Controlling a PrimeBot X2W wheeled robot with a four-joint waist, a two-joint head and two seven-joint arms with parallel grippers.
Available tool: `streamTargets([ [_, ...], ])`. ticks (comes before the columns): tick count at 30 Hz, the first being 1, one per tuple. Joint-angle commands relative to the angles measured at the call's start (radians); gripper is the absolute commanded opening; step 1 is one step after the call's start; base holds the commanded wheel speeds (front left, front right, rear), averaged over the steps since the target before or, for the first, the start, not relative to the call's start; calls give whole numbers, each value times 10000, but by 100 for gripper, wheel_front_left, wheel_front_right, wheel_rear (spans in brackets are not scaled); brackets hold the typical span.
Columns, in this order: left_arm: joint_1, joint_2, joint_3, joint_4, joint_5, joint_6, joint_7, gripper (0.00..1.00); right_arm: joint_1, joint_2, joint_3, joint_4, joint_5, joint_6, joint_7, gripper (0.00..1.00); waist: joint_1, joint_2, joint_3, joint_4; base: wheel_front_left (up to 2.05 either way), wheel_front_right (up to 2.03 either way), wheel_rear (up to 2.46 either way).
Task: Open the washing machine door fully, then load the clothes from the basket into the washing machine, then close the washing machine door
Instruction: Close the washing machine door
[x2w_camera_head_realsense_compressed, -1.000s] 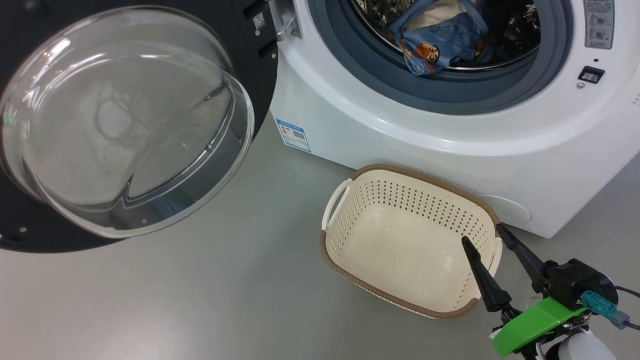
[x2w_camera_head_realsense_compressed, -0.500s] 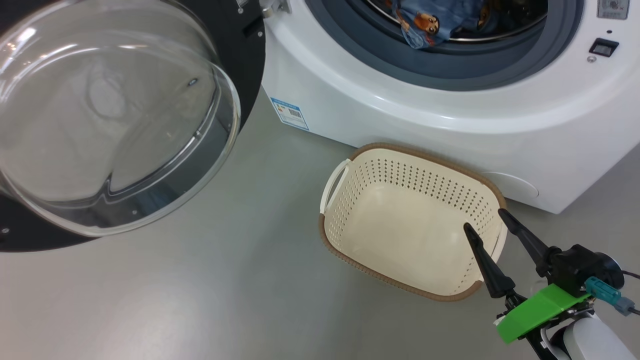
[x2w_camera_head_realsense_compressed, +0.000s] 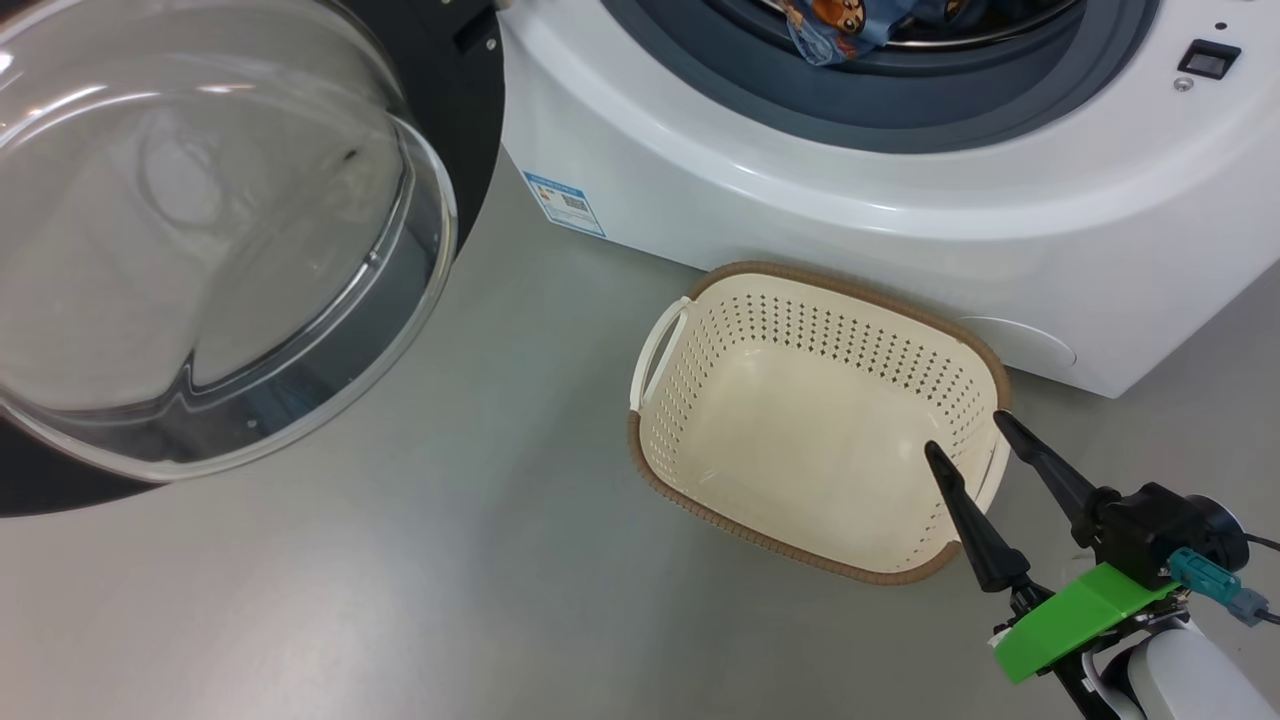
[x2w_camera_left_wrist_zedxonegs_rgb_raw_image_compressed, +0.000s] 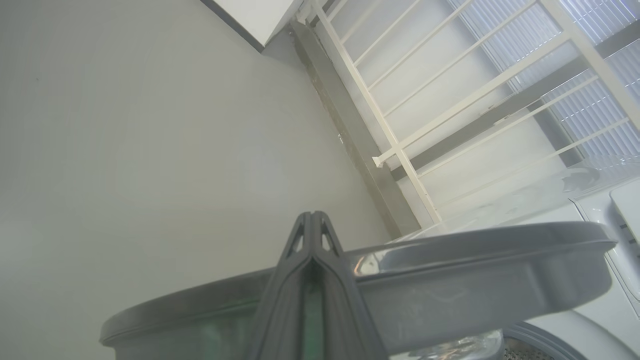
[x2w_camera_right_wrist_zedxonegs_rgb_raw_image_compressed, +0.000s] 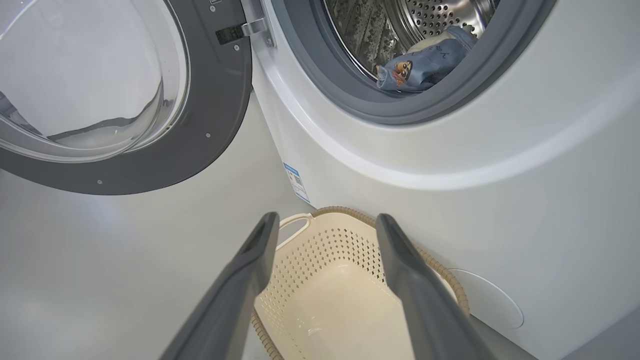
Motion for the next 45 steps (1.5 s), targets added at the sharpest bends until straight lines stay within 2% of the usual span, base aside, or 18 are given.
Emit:
streamTargets([
  [1, -200, 725, 193, -138, -67, -17, 180, 0, -157, -18, 190, -243, -13, 16, -48, 100, 0, 0, -12, -1, 0, 0, 0],
  [14, 482, 773, -341, -808, -28, -17, 1188, 0, -61, 210, 172, -144, 28, 16, -48, 100, 0, 0, -503, -13, 0, 0, 0],
  [26, 1139, 888, -817, -2111, -231, -17, 2520, 0, 168, 414, 82, -136, 76, 16, -48, 100, 0, 0, -1042, 16, 0, 0, 0],
  [45, 2144, 1123, -1039, -4184, -451, -17, 3411, 0, 585, 498, -209, -254, 96, 16, -48, 100, 0, 0, -1572, -23, 0, 0, 0],
])
